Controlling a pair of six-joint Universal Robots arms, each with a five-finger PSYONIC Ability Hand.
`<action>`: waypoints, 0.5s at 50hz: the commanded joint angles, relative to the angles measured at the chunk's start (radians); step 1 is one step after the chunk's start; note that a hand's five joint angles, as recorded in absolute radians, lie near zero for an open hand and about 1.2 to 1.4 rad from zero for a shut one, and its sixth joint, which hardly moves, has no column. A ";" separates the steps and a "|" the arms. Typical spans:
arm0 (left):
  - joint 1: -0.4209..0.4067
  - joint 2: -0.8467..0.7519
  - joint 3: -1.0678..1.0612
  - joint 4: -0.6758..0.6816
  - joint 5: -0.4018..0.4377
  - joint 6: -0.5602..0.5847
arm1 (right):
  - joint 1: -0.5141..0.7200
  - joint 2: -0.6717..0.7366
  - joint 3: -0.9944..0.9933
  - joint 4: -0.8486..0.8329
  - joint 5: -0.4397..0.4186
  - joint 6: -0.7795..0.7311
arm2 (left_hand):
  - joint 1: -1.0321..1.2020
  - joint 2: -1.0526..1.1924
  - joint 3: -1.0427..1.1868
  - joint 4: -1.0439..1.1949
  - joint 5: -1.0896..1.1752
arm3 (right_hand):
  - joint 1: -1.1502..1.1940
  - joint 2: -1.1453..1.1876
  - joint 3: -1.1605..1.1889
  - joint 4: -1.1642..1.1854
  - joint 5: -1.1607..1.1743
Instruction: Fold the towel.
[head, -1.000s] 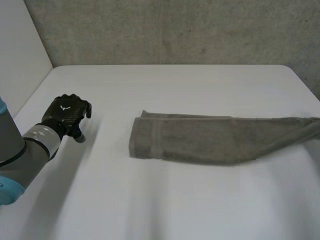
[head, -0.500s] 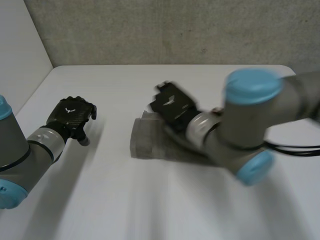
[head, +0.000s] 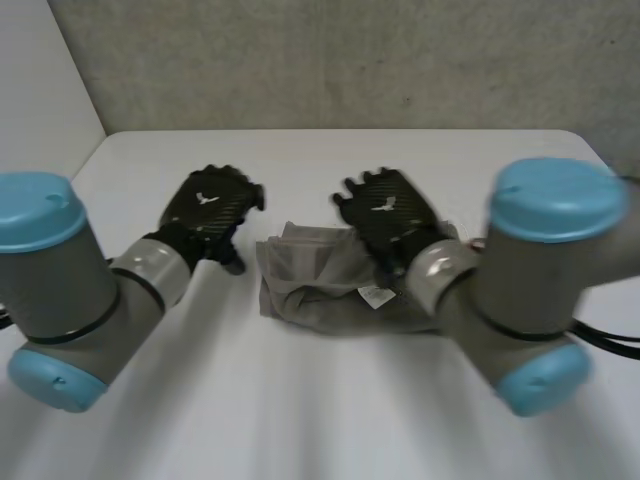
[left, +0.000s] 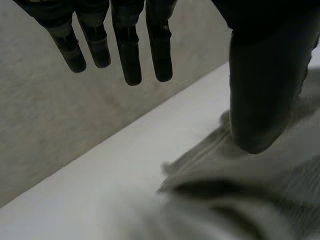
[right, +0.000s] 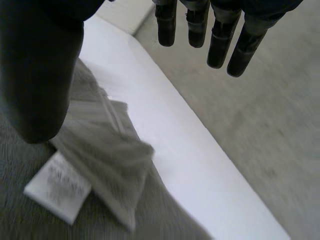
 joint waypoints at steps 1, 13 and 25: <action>-0.121 -0.083 0.098 -0.010 0.005 -0.143 | -0.149 -0.108 0.225 -0.007 -0.041 0.062 | -0.059 -0.053 -0.058 -0.066 -0.013 | -0.060 -0.076 -0.053 -0.076 -0.063; -0.189 -0.253 0.207 -0.010 0.001 -0.152 | -0.305 -0.102 0.414 -0.079 -0.133 0.069 | -0.045 -0.038 -0.058 -0.066 0.002 | -0.060 -0.076 -0.053 -0.076 -0.063; -0.183 -0.407 0.379 -0.027 -0.091 -0.146 | -0.307 -0.099 0.466 -0.152 -0.138 0.070 | -0.027 -0.021 -0.058 -0.066 0.019 | -0.060 -0.076 -0.053 -0.076 -0.063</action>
